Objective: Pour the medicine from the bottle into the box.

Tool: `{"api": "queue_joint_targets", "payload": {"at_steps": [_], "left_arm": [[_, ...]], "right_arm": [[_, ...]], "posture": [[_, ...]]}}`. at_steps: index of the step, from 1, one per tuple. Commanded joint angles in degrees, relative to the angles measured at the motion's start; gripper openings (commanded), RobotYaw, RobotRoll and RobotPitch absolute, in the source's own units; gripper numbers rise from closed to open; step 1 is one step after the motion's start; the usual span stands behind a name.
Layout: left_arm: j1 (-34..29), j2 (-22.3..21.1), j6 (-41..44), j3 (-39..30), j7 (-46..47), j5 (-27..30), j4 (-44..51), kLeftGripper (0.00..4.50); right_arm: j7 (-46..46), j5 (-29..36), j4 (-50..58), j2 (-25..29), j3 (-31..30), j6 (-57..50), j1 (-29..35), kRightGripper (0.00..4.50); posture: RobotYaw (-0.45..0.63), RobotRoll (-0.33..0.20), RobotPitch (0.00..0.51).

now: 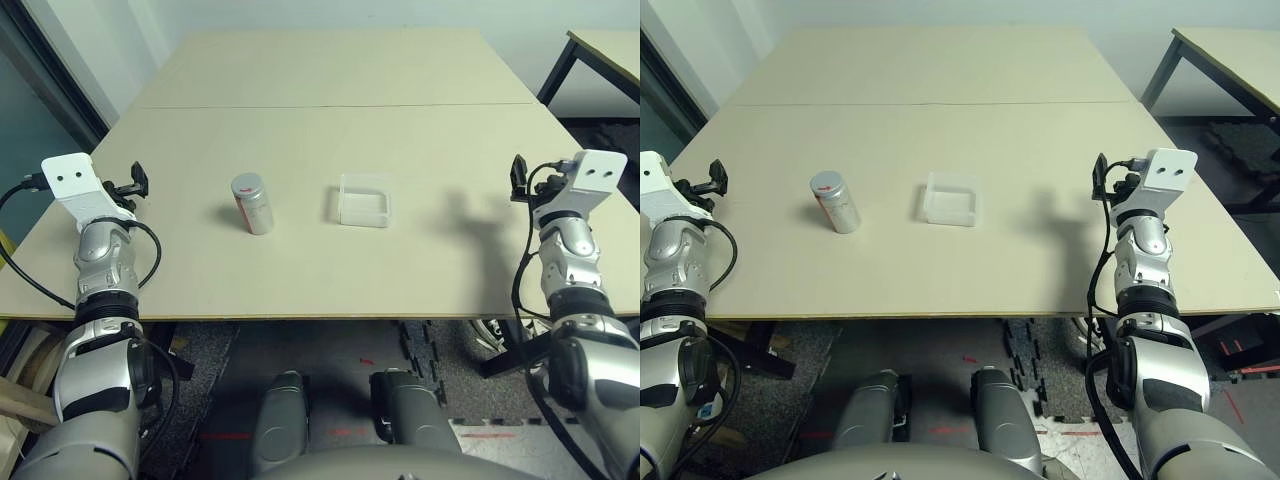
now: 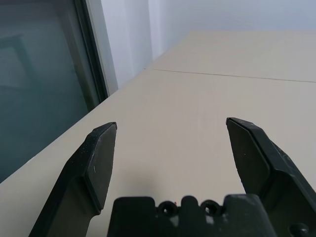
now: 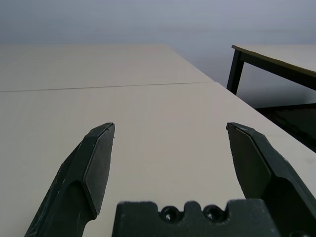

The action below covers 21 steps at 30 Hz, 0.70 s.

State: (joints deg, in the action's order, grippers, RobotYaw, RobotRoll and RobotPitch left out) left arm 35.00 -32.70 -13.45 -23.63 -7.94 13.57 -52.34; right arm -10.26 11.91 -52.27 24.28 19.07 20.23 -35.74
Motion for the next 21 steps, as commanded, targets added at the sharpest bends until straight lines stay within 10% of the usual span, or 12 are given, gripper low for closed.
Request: {"api": "queue_joint_targets", "payload": {"at_steps": [1, 21], "left_arm": [[-0.6, 0.1, 0.6, 0.3, -0.1, -0.4, 0.7, 4.44], [-4.9, -6.8, 10.4, 2.4, -42.6, 10.4, 14.4, 4.44]], "right_arm": [[-0.1, 0.0, -1.1, 0.4, 0.4, -0.2, 0.0, 4.5], [-24.7, 5.9, 15.4, 2.2, -4.0, -13.8, 2.7, 4.5]], "posture": [[-0.04, 0.0, 0.076], [-0.05, 0.0, 0.083]]}}
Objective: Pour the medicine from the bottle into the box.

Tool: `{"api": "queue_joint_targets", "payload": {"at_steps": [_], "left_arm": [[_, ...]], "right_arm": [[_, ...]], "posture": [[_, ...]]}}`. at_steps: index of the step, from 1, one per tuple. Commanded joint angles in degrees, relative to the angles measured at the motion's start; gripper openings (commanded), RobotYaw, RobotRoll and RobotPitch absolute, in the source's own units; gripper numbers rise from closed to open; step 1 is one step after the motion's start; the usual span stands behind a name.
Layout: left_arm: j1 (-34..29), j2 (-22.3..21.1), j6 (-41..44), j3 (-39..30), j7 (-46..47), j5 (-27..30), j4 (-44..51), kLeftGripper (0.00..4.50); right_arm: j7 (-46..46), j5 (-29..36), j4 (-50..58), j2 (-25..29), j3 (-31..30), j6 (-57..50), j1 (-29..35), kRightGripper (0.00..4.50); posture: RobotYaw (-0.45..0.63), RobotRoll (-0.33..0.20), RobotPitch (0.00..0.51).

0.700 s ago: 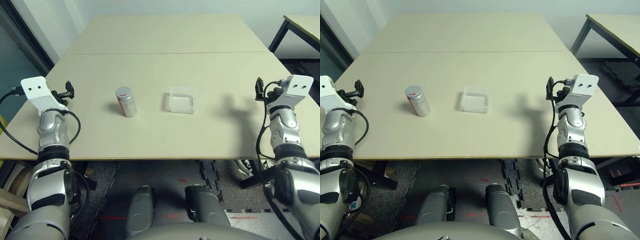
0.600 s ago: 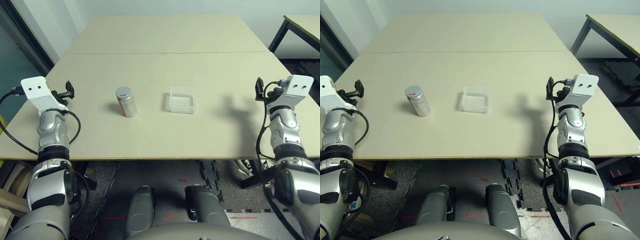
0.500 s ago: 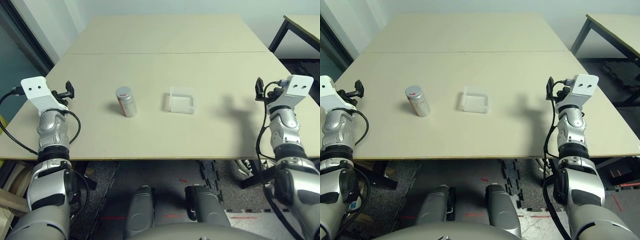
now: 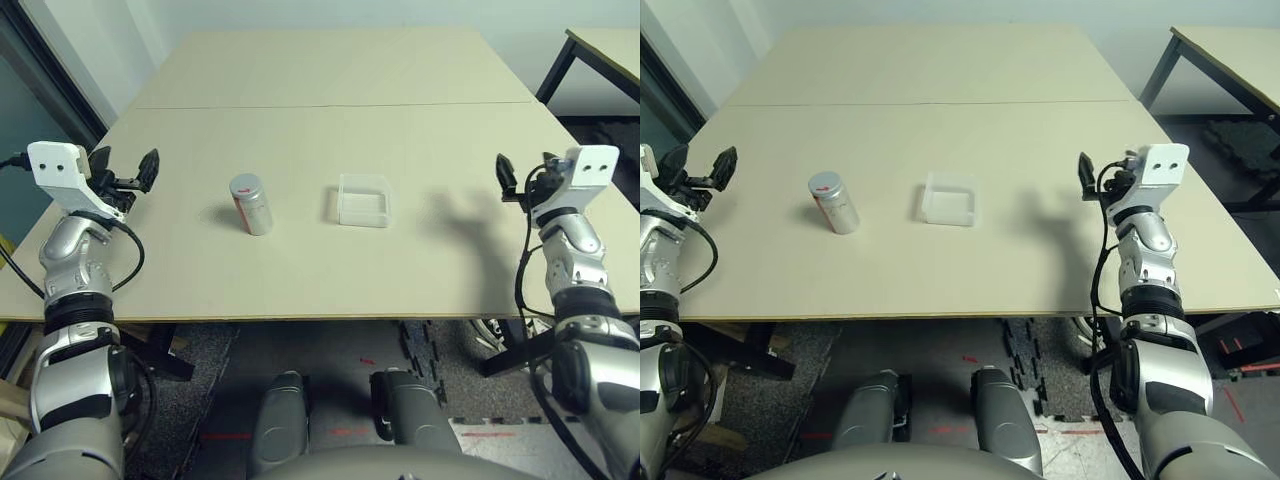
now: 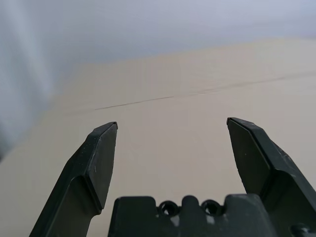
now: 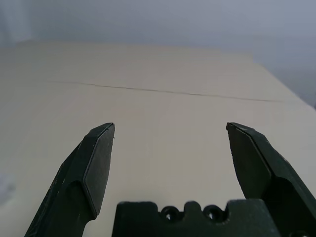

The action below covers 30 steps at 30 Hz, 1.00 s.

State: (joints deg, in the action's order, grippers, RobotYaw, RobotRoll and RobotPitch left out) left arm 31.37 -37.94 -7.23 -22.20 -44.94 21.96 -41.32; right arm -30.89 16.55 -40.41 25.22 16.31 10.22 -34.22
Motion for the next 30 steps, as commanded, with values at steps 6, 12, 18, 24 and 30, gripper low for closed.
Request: {"api": "queue_joint_targets", "payload": {"at_steps": [6, 12, 18, 24, 30], "left_arm": [[-6.5, -4.8, 13.2, 3.5, -17.6, 5.0, 12.7, 4.44], [-11.0, -6.2, 17.8, 5.6, -22.1, 5.3, 19.1, 4.44], [-13.1, -4.7, 18.3, 7.7, -23.5, 5.0, 20.2, 4.44], [-12.5, -2.0, 11.7, 9.1, -21.2, 1.5, 16.9, 4.44], [-10.8, 0.4, 5.2, 10.8, -19.4, -1.7, 12.4, 4.44]], "right_arm": [[-14.4, 2.8, 7.2, 2.9, -3.9, -9.7, 0.5, 4.5], [-23.7, 3.6, 8.1, 4.1, -6.6, -13.3, -1.3, 4.5], [-26.4, 2.9, 6.6, 4.3, -7.4, -13.6, -3.8, 4.5], [-27.8, 2.5, 7.0, 4.6, -7.7, -14.6, -3.4, 4.5], [-27.8, 2.1, 8.6, 4.8, -8.0, -15.4, -2.7, 4.5]], "posture": [[-0.05, 0.0, 0.092], [-0.04, 0.0, 0.089], [-0.06, 0.0, 0.091], [-0.08, 0.0, 0.099], [-0.1, 0.0, 0.105]]}}
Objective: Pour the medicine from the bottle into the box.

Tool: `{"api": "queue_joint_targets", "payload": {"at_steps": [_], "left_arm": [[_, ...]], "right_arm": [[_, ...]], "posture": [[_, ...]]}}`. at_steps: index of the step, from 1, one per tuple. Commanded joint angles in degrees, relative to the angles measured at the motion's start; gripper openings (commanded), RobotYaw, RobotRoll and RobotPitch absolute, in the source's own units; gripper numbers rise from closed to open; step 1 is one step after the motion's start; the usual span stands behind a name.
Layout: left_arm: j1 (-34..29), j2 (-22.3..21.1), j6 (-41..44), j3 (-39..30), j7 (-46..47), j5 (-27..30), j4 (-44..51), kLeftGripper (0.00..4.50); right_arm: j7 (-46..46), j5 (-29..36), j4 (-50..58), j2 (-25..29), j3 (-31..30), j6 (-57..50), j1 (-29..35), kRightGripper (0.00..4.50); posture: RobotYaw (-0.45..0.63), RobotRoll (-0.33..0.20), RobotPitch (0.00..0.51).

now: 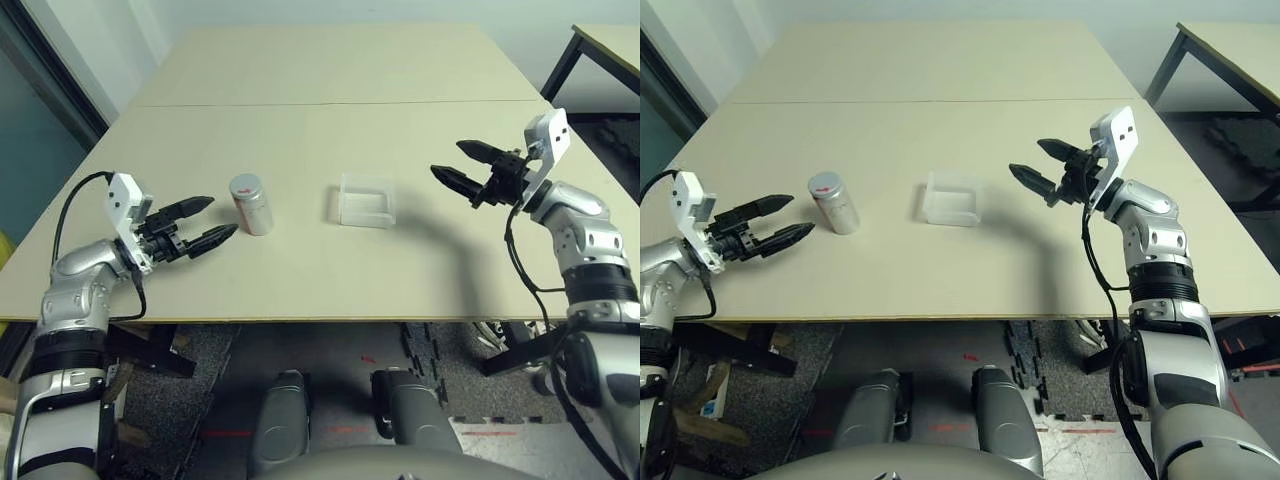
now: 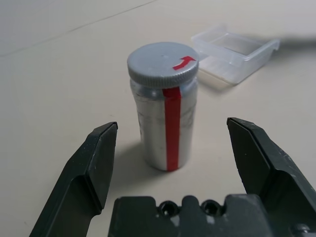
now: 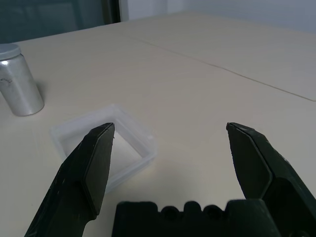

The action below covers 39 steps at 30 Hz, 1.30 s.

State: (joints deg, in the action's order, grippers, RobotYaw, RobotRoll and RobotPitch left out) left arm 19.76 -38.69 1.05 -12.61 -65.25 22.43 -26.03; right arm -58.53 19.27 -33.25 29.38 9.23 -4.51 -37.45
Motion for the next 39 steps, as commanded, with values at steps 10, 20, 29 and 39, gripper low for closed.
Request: {"api": "queue_joint_targets", "payload": {"at_steps": [10, 20, 29, 39], "left_arm": [[5.1, 5.5, -7.6, 2.7, 2.4, -4.3, -9.8, 4.44], [13.2, 10.1, -13.2, 4.8, 4.2, -7.9, -23.0, 4.44], [17.0, 10.5, -14.8, 4.3, 2.7, -7.9, -29.8, 2.72], [18.6, 10.4, -9.0, 4.8, -6.9, -5.5, -25.9, 2.67]], "right_arm": [[0.6, -0.2, 5.6, 0.6, -0.8, -2.9, 2.9, 4.5], [2.5, 0.7, 12.4, -1.4, -2.0, -5.8, 6.4, 4.5], [3.9, 1.8, 17.5, -1.3, -2.1, -9.3, 8.1, 4.5], [1.0, 2.5, 21.9, -1.1, -7.7, -18.1, 3.9, 4.5]], "posture": [[-0.13, 0.0, 0.113], [-0.17, 0.0, 0.104], [-0.18, 0.0, 0.101], [-0.15, 0.0, 0.1]]}}
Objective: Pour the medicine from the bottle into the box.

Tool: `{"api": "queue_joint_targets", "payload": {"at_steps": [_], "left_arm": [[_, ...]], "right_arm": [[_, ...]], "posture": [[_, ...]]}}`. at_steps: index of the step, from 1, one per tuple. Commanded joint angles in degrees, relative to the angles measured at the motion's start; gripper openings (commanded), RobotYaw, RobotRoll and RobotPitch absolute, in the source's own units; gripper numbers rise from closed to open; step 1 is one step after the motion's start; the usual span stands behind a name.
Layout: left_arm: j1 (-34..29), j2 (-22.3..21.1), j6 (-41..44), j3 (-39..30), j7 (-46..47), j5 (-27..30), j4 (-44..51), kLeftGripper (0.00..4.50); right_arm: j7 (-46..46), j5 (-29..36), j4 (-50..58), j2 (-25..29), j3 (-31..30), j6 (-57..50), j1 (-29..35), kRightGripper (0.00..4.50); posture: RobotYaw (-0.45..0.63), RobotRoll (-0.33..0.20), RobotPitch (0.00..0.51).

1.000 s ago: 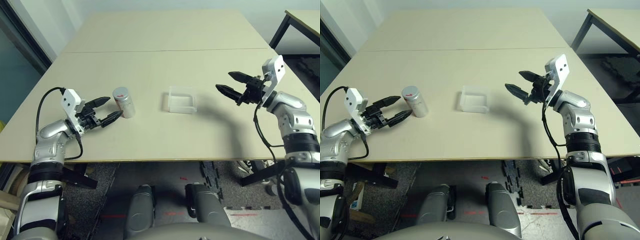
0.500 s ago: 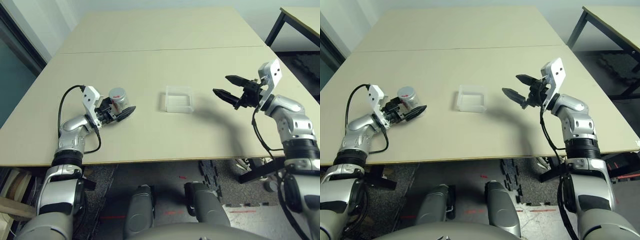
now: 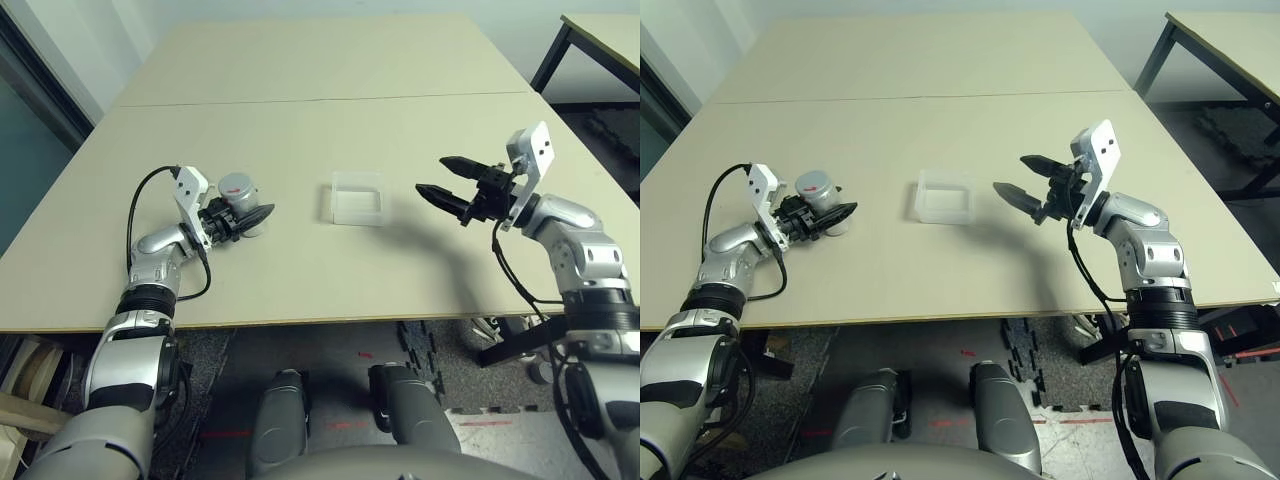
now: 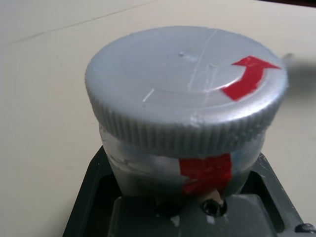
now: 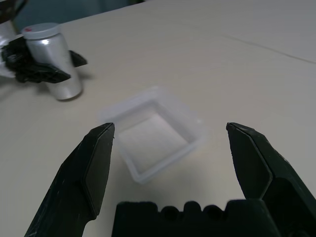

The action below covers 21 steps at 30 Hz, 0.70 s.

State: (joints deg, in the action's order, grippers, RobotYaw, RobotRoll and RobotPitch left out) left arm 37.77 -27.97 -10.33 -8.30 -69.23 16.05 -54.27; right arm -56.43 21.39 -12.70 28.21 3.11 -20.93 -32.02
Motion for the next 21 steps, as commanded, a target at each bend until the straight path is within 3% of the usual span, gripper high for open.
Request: {"api": "queue_joint_targets", "payload": {"at_steps": [1, 8, 21], "left_arm": [[0.5, -0.3, 3.4, 1.1, -4.4, 0.9, 3.6, 2.67], [1.5, -0.9, 8.5, 3.4, -9.9, 0.6, 8.6, 2.67], [2.8, -1.4, 12.6, 5.6, -13.5, 0.8, 16.2, 2.67]], "right_arm": [[-1.8, 0.5, 1.2, 0.0, -2.5, -2.7, -2.6, 4.5], [-7.2, 0.2, 2.3, -1.3, -9.9, -8.2, -8.2, 4.5], [-7.0, 0.2, -0.1, -8.3, -12.8, -13.3, -16.5, 4.5]], "posture": [[-0.14, 0.0, 0.101], [-0.13, 0.0, 0.103], [-0.1, 0.0, 0.108]]}}
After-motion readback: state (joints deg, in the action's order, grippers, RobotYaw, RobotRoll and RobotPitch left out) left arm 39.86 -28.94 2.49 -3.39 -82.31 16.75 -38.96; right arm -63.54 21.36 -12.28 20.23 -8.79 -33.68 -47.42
